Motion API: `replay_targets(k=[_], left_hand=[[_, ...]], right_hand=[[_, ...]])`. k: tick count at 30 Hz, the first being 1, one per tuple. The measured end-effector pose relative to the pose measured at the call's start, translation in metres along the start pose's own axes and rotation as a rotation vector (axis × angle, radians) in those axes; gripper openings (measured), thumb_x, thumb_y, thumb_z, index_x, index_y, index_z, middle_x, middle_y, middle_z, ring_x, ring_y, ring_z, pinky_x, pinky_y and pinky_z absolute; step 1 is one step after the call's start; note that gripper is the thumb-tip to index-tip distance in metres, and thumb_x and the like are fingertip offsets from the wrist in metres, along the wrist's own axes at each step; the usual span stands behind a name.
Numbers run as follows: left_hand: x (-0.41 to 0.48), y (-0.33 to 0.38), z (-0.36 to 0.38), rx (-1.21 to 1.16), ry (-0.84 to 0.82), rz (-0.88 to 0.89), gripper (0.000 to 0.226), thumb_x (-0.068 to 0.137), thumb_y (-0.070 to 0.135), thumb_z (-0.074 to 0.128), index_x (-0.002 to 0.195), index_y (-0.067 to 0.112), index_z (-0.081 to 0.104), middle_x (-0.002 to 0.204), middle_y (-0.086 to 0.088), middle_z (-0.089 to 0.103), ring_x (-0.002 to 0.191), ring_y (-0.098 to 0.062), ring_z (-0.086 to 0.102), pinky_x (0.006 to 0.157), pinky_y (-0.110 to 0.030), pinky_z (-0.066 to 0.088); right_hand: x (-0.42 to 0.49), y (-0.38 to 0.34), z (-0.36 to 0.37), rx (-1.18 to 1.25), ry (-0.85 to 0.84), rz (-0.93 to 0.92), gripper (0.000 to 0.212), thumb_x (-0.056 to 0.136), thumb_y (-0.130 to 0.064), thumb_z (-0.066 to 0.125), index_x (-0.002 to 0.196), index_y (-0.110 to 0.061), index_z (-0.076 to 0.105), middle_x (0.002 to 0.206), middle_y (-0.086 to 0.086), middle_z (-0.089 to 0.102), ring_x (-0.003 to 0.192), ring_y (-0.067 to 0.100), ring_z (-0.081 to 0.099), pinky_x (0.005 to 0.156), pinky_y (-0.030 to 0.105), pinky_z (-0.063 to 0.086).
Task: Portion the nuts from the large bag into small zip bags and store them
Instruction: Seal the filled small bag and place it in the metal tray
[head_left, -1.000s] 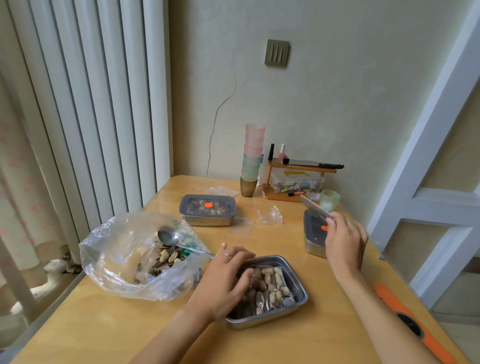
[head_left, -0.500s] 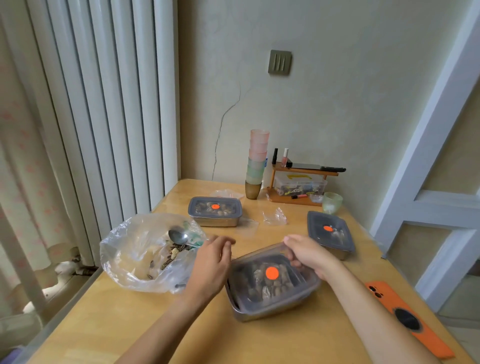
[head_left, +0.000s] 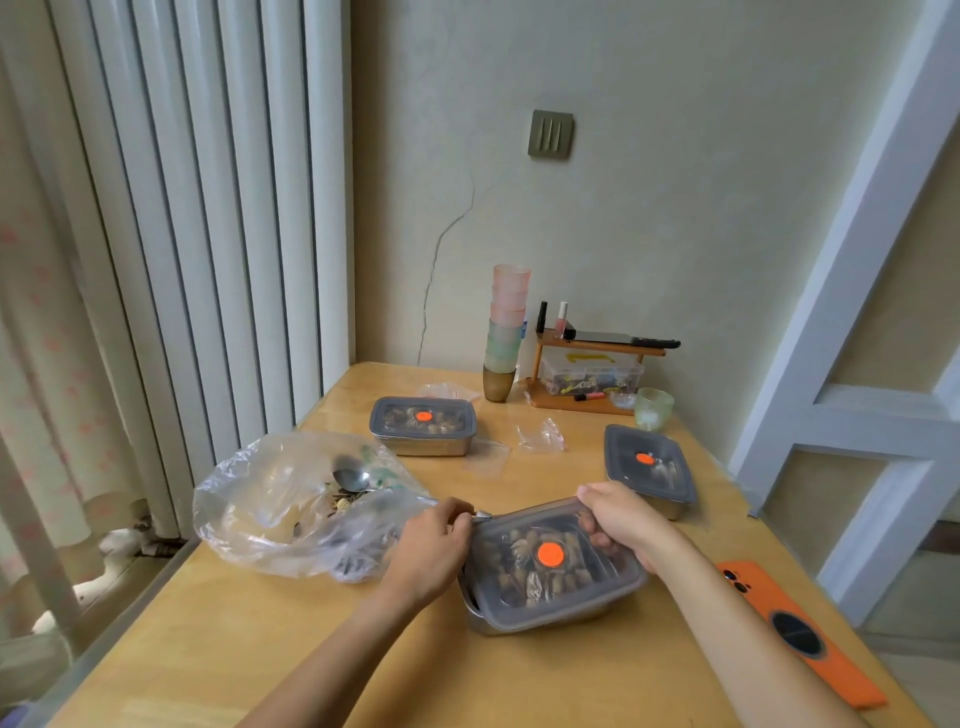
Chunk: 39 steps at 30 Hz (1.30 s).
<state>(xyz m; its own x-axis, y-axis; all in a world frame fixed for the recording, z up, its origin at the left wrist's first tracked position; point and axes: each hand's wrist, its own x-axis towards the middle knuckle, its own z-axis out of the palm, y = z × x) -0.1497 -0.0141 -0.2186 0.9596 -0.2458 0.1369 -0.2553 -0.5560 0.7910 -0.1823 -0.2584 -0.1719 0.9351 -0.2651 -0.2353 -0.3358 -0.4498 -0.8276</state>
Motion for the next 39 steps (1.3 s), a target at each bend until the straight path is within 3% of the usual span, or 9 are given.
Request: replay_targets(k=[5,10,14,17,23,26,28,33,39], left_hand=[[0.009,-0.006,0.017,-0.172,-0.041,-0.028,0.035,0.108,0.031,0.044,0.136,0.023,0.063,0.134,0.008,0.064,0.128,-0.012,0.054,0.11,-0.029,0.039],[0.009,-0.013,0.017,-0.307,-0.062,-0.101,0.039,0.109,0.04,0.04,0.141,0.028,0.061,0.142,0.013,0.059,0.135,-0.009,0.049,0.121,-0.034,0.033],[0.007,-0.019,0.015,-0.335,-0.082,-0.104,0.03,0.108,0.034,0.044,0.122,0.032,0.07,0.124,0.013,0.07,0.121,-0.006,0.06,0.113,-0.037,0.044],[0.005,-0.018,0.015,-0.334,-0.076,-0.091,0.03,0.106,0.022,0.045,0.109,0.032,0.072,0.109,0.012,0.074,0.108,-0.006,0.065,0.103,-0.033,0.05],[0.0,-0.005,0.021,-0.252,0.013,-0.083,0.033,0.104,0.017,0.043,0.113,0.025,0.073,0.108,0.009,0.073,0.104,-0.008,0.063,0.092,-0.025,0.047],[0.0,0.0,0.026,-0.141,0.084,-0.109,0.037,0.102,0.015,0.042,0.127,0.017,0.07,0.122,-0.001,0.072,0.114,-0.018,0.061,0.097,-0.028,0.046],[0.0,0.004,0.028,-0.088,0.101,-0.124,0.041,0.102,0.018,0.041,0.137,0.017,0.063,0.132,-0.003,0.067,0.124,-0.022,0.059,0.101,-0.031,0.044],[0.002,0.016,0.041,0.121,0.04,-0.093,0.031,0.107,0.042,0.032,0.107,0.022,0.056,0.103,-0.008,0.062,0.107,-0.032,0.06,0.09,-0.04,0.048],[0.003,0.02,0.047,0.431,-0.01,-0.038,0.037,0.108,0.05,0.029,0.126,0.025,0.049,0.119,-0.009,0.053,0.107,-0.033,0.061,0.085,-0.041,0.052]], right_hand=[[0.002,0.007,0.002,0.062,0.083,0.011,0.029,0.112,-0.029,0.037,0.102,-0.015,0.06,0.076,0.004,0.054,0.054,0.013,0.042,0.05,0.025,0.036],[0.01,0.004,0.014,0.061,0.151,-0.014,0.027,0.112,-0.03,0.037,0.11,-0.018,0.061,0.079,0.003,0.061,0.06,0.014,0.048,0.054,0.025,0.041],[0.015,0.003,0.021,-0.349,0.238,-0.118,0.036,0.111,-0.034,0.036,0.1,-0.012,0.062,0.093,0.002,0.066,0.088,0.02,0.06,0.079,0.036,0.05],[0.015,0.006,0.03,-0.634,0.299,-0.16,0.04,0.112,-0.039,0.031,0.113,-0.011,0.059,0.115,0.009,0.061,0.113,0.028,0.054,0.096,0.039,0.045],[0.01,0.01,0.053,-0.731,0.352,-0.034,0.046,0.111,-0.043,0.025,0.142,-0.011,0.039,0.149,0.018,0.033,0.141,0.034,0.029,0.109,0.045,0.036],[0.01,0.01,0.058,-0.802,0.31,0.009,0.052,0.111,-0.046,0.016,0.142,-0.017,0.046,0.147,0.014,0.037,0.14,0.032,0.027,0.113,0.048,0.026],[0.009,0.01,0.058,-0.773,0.261,-0.013,0.053,0.111,-0.047,0.014,0.141,-0.017,0.047,0.144,0.014,0.043,0.136,0.033,0.036,0.11,0.048,0.032],[0.007,0.012,0.06,-0.764,0.265,-0.057,0.052,0.111,-0.047,0.017,0.138,-0.017,0.048,0.137,0.014,0.05,0.127,0.035,0.049,0.103,0.046,0.04],[0.009,0.016,0.068,-0.815,0.374,-0.091,0.052,0.11,-0.047,0.021,0.135,-0.015,0.053,0.132,0.016,0.053,0.122,0.034,0.051,0.098,0.044,0.043]])
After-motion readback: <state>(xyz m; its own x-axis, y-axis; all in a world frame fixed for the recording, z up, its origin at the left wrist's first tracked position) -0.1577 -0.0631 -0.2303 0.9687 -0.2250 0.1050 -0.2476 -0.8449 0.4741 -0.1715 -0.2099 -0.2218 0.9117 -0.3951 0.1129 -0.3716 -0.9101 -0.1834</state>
